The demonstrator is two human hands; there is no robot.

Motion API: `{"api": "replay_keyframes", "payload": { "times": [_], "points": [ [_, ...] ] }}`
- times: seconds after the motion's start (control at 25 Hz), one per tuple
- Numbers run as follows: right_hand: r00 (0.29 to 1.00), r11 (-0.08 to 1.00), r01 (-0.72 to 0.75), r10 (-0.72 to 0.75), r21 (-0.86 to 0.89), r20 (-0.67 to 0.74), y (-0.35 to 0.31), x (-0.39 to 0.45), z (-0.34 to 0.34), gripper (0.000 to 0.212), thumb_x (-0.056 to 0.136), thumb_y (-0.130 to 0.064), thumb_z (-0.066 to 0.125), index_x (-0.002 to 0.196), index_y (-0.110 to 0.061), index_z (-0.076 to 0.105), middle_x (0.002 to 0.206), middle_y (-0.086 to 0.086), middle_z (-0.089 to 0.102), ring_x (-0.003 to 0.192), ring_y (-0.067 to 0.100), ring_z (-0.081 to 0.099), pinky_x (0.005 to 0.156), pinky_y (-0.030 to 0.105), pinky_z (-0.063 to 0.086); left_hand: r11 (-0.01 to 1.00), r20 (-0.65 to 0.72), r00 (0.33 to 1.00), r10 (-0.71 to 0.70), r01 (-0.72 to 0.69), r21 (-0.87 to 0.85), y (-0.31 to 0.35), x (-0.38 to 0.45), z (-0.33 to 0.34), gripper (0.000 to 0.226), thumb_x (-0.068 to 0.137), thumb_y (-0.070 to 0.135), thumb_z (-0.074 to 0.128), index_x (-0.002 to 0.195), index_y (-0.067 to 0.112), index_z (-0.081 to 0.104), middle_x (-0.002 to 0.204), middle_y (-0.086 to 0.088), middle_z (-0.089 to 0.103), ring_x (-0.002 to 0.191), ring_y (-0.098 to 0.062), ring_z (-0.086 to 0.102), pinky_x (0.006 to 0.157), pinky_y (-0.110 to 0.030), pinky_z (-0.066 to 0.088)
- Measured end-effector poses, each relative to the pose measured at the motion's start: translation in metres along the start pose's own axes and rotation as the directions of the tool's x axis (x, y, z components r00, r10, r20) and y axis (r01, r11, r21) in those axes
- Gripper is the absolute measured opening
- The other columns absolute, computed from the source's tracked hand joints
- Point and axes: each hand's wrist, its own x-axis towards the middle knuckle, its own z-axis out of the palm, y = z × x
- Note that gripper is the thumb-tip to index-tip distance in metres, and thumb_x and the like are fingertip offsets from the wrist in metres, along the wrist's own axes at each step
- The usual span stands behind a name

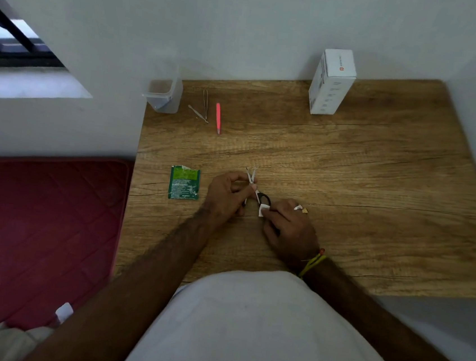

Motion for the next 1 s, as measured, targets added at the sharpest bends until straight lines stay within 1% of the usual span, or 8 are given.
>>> {"api": "replay_keyframes", "payload": {
  "times": [0.12,0.24,0.36,0.48,0.64,0.8,1.0],
  "points": [
    [1.0,1.0,-0.026,0.026,0.011,-0.018,-0.0012,-0.0005,0.0008,0.019,0.089,-0.013,0.061,0.096,0.0,0.073,0.091,0.012,0.069,0.081,0.03,0.065,0.071,0.042,0.053,1.0,-0.002,1.0,0.006,-0.006,0.007,0.0004,-0.0004,-0.0015,0.023,0.093,0.015,0.069,0.112,0.003,0.067,0.085,-0.01,0.077,0.033,-0.009,0.052,0.036,-0.018,0.041],
    [0.998,0.998,-0.057,0.057,-0.004,-0.006,0.0014,-0.0004,-0.0003,0.018,0.089,-0.013,0.062,0.095,-0.001,0.073,0.091,0.011,0.069,0.084,0.03,0.063,0.075,0.043,0.051,1.0,0.008,1.0,0.005,-0.005,-0.01,0.0006,-0.0001,0.0006,0.022,0.094,0.014,0.068,0.112,0.003,0.068,0.086,-0.012,0.076,0.032,-0.008,0.051,0.035,-0.018,0.041],
    [0.997,0.997,-0.078,0.079,-0.021,0.004,0.0015,0.0002,-0.0002,0.018,0.089,-0.012,0.064,0.099,-0.001,0.073,0.093,0.011,0.069,0.087,0.028,0.062,0.078,0.042,0.05,1.0,-0.003,1.0,0.005,-0.005,-0.013,0.0031,-0.0022,0.0001,0.022,0.094,0.013,0.068,0.113,0.002,0.068,0.088,-0.015,0.076,0.033,-0.007,0.051,0.035,-0.017,0.041],
    [0.996,0.996,-0.085,0.085,-0.017,-0.008,0.0014,0.0006,-0.0001,0.017,0.089,-0.011,0.064,0.099,-0.001,0.073,0.092,0.011,0.069,0.086,0.027,0.062,0.077,0.041,0.05,1.0,-0.002,1.0,0.013,-0.013,-0.021,0.0033,-0.0027,0.0012,0.021,0.094,0.012,0.068,0.112,0.002,0.068,0.089,-0.017,0.076,0.033,-0.006,0.05,0.035,-0.017,0.041],
    [0.996,0.996,-0.089,0.089,-0.02,0.009,0.0027,0.0016,0.0008,0.019,0.09,-0.012,0.062,0.102,-0.001,0.073,0.095,0.011,0.069,0.087,0.028,0.062,0.078,0.041,0.051,1.0,0.005,1.0,0.015,-0.015,-0.015,0.0005,-0.0006,0.0002,0.022,0.094,0.013,0.068,0.113,0.001,0.068,0.087,-0.015,0.076,0.033,-0.008,0.051,0.036,-0.019,0.042],
    [0.991,0.991,-0.134,0.134,-0.01,0.015,0.0019,0.0035,-0.0002,0.019,0.09,-0.011,0.06,0.101,-0.002,0.072,0.094,0.011,0.068,0.087,0.029,0.062,0.078,0.043,0.051,1.0,0.003,1.0,0.01,-0.01,-0.009,0.0004,-0.0005,-0.0004,0.024,0.094,0.014,0.068,0.115,0.001,0.066,0.087,-0.015,0.076,0.033,-0.009,0.051,0.035,-0.018,0.042],
    [0.984,0.984,-0.18,0.18,0.017,0.004,0.0006,0.0079,-0.0025,0.022,0.09,-0.014,0.056,0.1,-0.003,0.072,0.093,0.01,0.068,0.086,0.028,0.061,0.08,0.041,0.049,1.0,0.003,1.0,0.007,-0.007,-0.002,0.0009,-0.001,-0.0004,0.024,0.094,0.014,0.068,0.114,0.001,0.066,0.086,-0.013,0.076,0.033,-0.008,0.051,0.036,-0.018,0.041]
  ]
}}
